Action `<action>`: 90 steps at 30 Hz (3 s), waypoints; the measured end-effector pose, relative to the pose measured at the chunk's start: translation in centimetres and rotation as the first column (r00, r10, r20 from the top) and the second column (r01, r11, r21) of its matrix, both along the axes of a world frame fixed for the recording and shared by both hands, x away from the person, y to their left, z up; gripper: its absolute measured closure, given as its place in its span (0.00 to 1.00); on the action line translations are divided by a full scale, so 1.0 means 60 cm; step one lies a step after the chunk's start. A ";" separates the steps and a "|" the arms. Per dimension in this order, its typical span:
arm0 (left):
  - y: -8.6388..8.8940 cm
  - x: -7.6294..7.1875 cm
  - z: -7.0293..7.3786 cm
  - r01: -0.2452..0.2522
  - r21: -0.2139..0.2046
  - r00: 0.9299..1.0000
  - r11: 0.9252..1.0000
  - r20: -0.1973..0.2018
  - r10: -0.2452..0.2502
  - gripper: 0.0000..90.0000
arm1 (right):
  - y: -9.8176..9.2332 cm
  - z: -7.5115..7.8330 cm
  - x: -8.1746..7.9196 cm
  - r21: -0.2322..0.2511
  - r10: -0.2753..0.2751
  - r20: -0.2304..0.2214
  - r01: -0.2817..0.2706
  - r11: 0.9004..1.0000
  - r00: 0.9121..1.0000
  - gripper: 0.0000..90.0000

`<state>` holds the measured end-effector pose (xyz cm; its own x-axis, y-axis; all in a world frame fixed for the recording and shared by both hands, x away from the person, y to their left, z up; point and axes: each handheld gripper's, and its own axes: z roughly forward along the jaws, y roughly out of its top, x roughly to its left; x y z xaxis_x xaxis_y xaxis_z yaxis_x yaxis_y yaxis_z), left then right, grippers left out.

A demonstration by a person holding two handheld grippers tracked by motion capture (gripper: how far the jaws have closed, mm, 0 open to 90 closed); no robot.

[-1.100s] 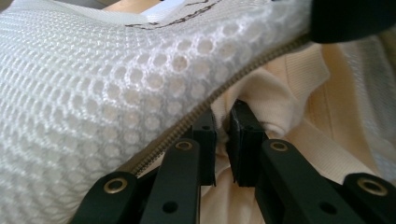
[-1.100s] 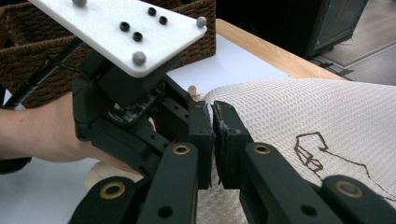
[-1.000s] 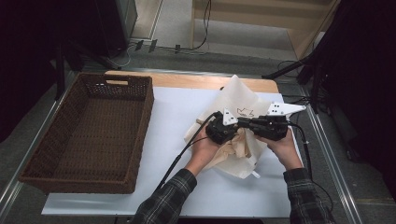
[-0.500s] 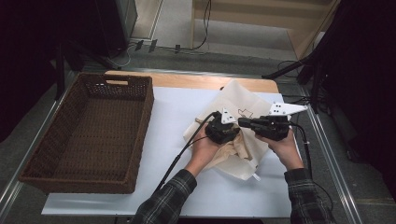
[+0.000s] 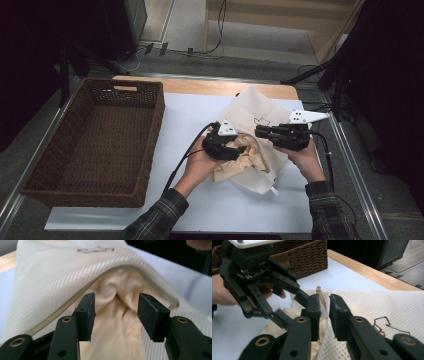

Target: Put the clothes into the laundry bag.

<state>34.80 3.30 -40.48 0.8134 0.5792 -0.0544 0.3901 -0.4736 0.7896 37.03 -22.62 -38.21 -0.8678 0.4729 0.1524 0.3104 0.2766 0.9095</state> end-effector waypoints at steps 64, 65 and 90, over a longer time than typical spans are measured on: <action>0.134 -0.097 -0.062 -0.014 0.051 0.971 0.999 -0.237 0.026 0.93 | -0.011 -0.030 -0.094 -0.083 0.005 -0.093 -0.013 0.996 0.996 0.50; 0.134 -0.102 -0.064 -0.010 0.050 0.972 0.999 -0.235 0.021 0.93 | -0.012 -0.033 -0.101 -0.081 0.012 -0.093 -0.019 0.997 0.996 0.49; 0.140 -0.131 -0.084 0.136 0.038 0.967 0.990 -0.224 -0.124 0.92 | 0.057 -0.126 -0.177 -0.131 0.124 -0.184 -0.149 0.980 0.975 0.49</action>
